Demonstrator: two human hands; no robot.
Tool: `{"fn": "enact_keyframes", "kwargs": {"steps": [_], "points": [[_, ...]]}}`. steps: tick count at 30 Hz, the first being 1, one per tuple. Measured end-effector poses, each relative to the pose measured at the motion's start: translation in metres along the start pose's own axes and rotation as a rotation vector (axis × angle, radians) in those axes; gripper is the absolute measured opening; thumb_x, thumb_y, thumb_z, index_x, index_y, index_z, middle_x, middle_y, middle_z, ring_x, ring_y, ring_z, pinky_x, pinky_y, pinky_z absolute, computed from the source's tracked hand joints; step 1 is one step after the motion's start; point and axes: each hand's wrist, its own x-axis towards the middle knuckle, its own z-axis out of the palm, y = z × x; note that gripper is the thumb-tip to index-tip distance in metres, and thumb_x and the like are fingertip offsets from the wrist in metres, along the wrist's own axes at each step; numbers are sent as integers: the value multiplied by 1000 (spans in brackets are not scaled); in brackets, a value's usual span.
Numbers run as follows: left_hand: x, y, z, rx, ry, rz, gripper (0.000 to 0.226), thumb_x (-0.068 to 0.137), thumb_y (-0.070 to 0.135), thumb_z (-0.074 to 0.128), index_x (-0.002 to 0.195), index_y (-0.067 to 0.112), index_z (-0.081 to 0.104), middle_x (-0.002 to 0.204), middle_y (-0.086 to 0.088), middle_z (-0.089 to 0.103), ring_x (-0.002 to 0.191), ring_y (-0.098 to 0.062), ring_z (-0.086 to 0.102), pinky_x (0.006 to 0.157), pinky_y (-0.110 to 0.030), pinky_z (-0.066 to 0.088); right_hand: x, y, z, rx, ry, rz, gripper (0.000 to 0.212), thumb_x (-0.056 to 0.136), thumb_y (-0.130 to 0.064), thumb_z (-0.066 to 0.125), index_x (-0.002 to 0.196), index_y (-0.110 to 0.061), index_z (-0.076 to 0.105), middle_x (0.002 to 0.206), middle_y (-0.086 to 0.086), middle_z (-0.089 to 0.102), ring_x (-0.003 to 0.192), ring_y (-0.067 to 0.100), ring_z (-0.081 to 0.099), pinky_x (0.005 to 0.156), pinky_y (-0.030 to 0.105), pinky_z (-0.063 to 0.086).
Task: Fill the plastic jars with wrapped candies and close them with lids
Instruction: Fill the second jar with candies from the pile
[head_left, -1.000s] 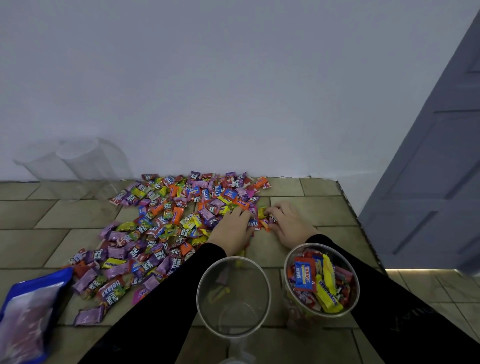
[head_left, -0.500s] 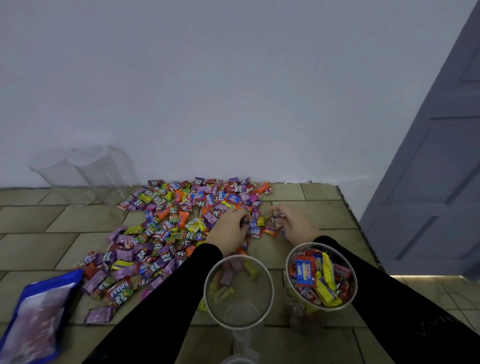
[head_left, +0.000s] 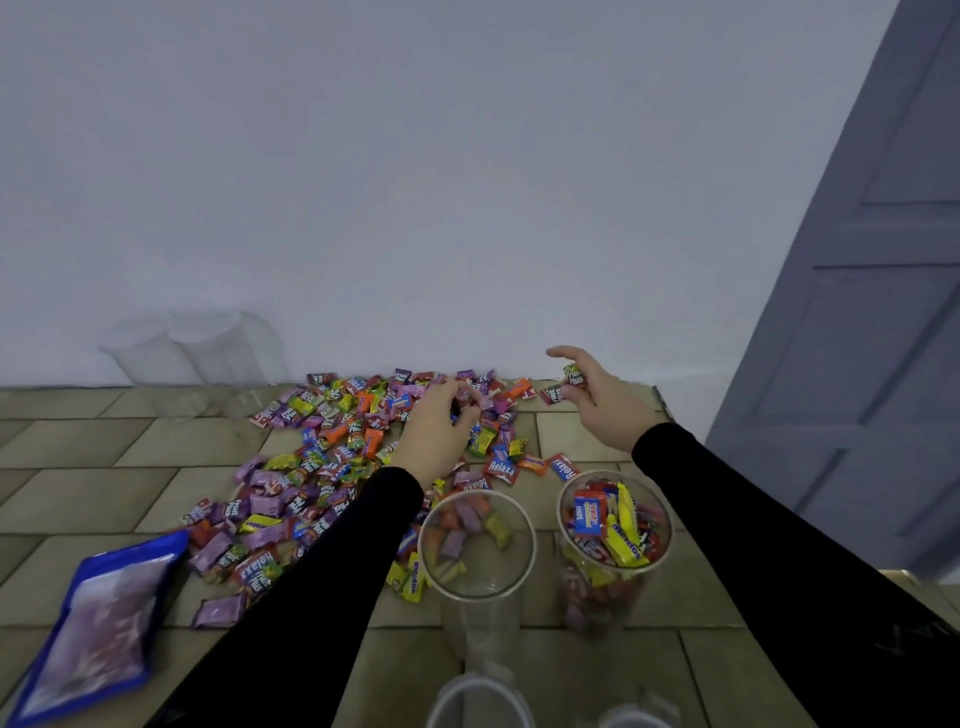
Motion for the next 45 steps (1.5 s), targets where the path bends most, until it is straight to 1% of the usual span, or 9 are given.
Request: {"fn": "enact_keyframes", "kwargs": {"steps": [5,15,22,26,30,33,38,42,45], "points": [[-11,21,-24,-162,69,20,11,96,28,55,105,24,60,90,4,56,71,-8,50,60,-17,38,-2,-39,-19,-40,19,-21,51,101,-15,41,146,-32,24,90,22,62,74,32,56,73,39,43],[-58,54,-57,-486,218,57,7,93,33,59,100,31,60,74,10,54,55,-14,41,58,-42,45,-60,-129,11,178,288,-83,31,100,-15,41,129,-27,41,60,-1,42,47,7,36,50,19,31],[-96,61,-50,-553,274,87,11,96,31,56,104,23,58,70,14,51,52,0,43,53,-18,34,-99,-145,51,289,442,-49,20,98,-12,43,114,-23,47,64,-4,46,47,10,37,52,30,34],[-110,52,-40,-589,254,41,50,92,50,53,127,14,53,126,-2,59,114,-11,55,95,-17,45,-109,-148,65,352,517,-14,19,96,-10,45,113,-18,49,83,-10,55,60,4,48,61,25,41],[-120,60,-34,-685,188,12,50,98,28,51,142,5,39,113,13,54,62,28,50,51,4,36,-110,-149,75,402,596,36,19,95,-7,46,109,-18,50,96,-20,53,83,-16,51,69,2,36],[-121,59,-32,-709,176,14,47,99,30,49,141,17,36,110,13,51,62,32,47,55,4,35,-111,-150,78,405,621,56,18,94,-6,46,108,-16,52,91,-18,55,74,-12,51,64,3,36],[-126,60,-34,-718,153,0,53,99,27,50,145,8,34,99,13,57,55,27,49,49,2,37,-110,-149,82,479,645,106,19,89,-2,49,102,-14,56,84,-12,58,69,-6,51,67,16,40],[-123,56,-35,-679,184,-4,52,94,42,56,137,15,47,116,-5,63,98,-5,61,85,-17,50,-111,-147,83,580,646,138,20,86,-1,51,96,-16,60,88,3,65,69,12,54,64,29,44],[-123,55,-35,-707,189,20,26,93,30,59,116,16,59,96,3,65,80,-13,59,73,-18,50,-114,-150,81,617,632,121,22,84,5,47,88,-13,60,81,5,64,63,16,50,58,32,42]]}}
